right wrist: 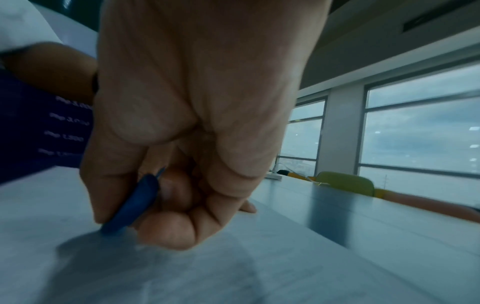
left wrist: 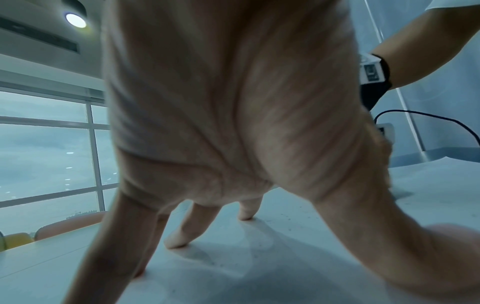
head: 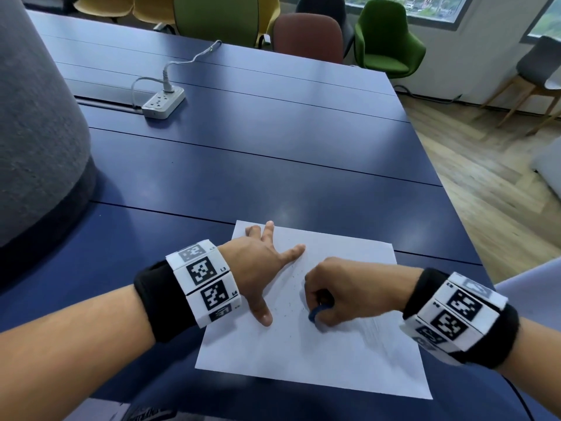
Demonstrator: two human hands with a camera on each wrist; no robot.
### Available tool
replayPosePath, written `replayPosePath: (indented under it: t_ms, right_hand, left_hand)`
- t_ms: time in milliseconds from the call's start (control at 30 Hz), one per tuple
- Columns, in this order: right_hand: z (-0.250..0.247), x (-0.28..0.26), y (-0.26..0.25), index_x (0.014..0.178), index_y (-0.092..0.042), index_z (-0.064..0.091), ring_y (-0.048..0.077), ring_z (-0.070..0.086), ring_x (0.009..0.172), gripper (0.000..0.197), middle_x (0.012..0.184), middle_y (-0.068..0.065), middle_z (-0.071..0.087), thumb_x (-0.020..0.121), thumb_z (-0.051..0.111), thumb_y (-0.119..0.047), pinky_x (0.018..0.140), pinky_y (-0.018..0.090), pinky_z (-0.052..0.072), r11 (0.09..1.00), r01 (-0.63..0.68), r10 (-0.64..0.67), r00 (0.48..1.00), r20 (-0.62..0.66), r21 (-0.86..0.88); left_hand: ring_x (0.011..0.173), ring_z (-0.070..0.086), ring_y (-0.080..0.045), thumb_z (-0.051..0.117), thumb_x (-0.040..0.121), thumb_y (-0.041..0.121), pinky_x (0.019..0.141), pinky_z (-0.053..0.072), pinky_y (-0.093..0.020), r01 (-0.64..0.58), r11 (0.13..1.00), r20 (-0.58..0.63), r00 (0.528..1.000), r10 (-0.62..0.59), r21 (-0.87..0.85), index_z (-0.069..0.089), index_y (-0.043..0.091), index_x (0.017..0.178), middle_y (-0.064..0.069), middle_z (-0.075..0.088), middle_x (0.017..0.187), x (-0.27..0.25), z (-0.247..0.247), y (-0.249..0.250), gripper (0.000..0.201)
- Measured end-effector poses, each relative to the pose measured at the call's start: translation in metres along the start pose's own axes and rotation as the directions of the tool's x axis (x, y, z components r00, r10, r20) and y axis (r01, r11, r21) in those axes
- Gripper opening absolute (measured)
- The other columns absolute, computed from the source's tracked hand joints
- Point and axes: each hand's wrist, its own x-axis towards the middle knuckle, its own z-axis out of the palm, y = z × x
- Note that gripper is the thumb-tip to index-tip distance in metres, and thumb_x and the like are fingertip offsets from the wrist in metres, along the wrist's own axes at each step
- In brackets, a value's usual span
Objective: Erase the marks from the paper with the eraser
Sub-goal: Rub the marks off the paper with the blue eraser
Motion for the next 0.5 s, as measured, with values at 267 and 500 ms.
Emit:
replayPosePath:
  t_ms: [267,500]
  right_hand:
    - [0.003,0.0,0.0,0.08,-0.015,0.067,0.009,0.051,0.061,0.006,0.076,-0.004,0.065,0.078,0.071,-0.019,0.057,0.016,0.042,1.0,0.012,-0.012,0.999,-0.034,-0.015]
    - [0.002,0.002,0.0,0.077,-0.018,0.064,0.008,0.05,0.058,0.009,0.072,-0.007,0.061,0.078,0.073,-0.018,0.056,0.014,0.039,1.0,0.016,-0.015,0.999,-0.048,0.004]
  left_hand:
    - [0.144,0.007,-0.048,0.082,0.057,0.065,0.105,0.038,-0.048,0.006,1.0,0.018,1.0,-0.006,0.004,-0.019,0.043,0.15,-0.027,-0.017,0.157,0.001,0.0,0.001,0.139]
    - [0.144,0.007,-0.048,0.082,0.056,0.067,0.105,0.038,-0.049,0.009,1.0,0.017,1.0,-0.009,0.009,-0.02,0.044,0.149,-0.027,-0.017,0.158,0.003,0.001,0.0,0.14]
